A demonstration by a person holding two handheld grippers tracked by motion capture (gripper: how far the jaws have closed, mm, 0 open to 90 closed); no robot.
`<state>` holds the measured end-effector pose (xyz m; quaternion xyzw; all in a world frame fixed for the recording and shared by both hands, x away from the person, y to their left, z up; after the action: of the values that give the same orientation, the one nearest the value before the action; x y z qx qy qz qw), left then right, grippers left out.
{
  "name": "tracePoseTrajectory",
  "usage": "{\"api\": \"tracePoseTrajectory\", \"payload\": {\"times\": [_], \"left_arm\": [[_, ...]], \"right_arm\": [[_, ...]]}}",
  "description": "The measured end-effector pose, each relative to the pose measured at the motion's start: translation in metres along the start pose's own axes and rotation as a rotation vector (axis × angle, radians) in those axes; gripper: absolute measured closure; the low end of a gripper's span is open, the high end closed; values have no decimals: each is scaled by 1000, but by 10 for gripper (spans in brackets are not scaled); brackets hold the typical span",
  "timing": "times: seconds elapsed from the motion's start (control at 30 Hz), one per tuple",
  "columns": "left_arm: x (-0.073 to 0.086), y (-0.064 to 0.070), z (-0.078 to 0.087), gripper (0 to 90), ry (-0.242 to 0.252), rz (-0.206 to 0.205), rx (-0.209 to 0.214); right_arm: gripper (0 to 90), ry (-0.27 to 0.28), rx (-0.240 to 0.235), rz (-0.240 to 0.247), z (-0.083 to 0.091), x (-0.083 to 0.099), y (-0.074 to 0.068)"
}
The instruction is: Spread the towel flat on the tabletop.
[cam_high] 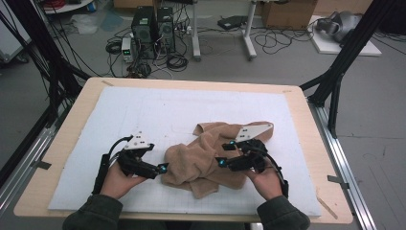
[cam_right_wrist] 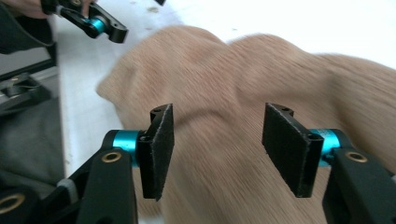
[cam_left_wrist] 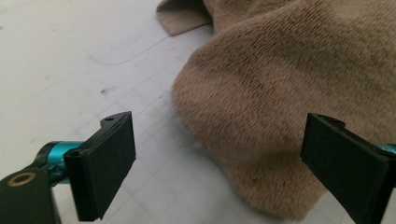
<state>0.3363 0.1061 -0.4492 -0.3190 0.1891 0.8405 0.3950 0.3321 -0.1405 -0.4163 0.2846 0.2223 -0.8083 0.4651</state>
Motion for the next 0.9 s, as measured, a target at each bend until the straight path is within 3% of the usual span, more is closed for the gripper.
{"api": "tracePoseTrajectory", "payload": {"times": [0.03, 0.07, 0.13, 0.17, 0.27, 0.3, 0.37, 0.47, 0.5, 0.53, 0.57, 0.87, 0.9], "left_arm": [[-4, 1, -3, 133, -2, -12, 4], [-8, 3, -8, 133, -1, -19, 15], [-13, 5, -18, 174, -21, -35, 35], [-15, 5, -24, 174, -29, -39, 51], [-16, 8, -41, 280, -57, -50, 103], [-15, 10, -47, 401, -71, -57, 127], [-13, 13, -56, 448, -93, -66, 154], [-11, 16, -60, 723, -103, -90, 186], [-10, 16, -61, 801, -115, -99, 185], [-8, 17, -62, 855, -130, -104, 185], [-3, 16, -65, 883, -171, -121, 147], [-2, 3, -47, 888, -103, -88, 127], [-4, 2, -45, 825, -91, -89, 120]], "right_arm": [[418, -8, 14, -22, 3, 11, 6], [418, -8, 14, -22, 3, 11, 6], [417, -59, 21, -45, -9, 32, 14], [417, -59, 21, -45, -9, 32, 14], [443, -70, 5, -71, -23, 47, 17], [487, -72, -5, -87, -30, 53, 19], [517, -71, -12, -95, -33, 54, 19], [632, -91, -13, -75, -40, 55, 16], [632, -95, -17, -73, -41, 55, 16], [686, -97, -18, -71, -41, 54, 16], [711, -104, -22, -71, -41, 54, 15], [743, -112, -21, -52, -33, 49, 15], [743, -111, -17, -46, -33, 49, 15]]}}
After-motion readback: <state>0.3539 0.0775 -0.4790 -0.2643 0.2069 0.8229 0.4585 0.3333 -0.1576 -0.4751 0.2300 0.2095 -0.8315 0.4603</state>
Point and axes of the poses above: each handheld gripper's, and its own axes: z roughly backward along the jaws, x roughly out of its underside, y roughly to its right, the point moved 8 cm from there along -z, roughly forward along the jaws, and after that the axes turned 10 degrees about -y, right-handed, at the moved point
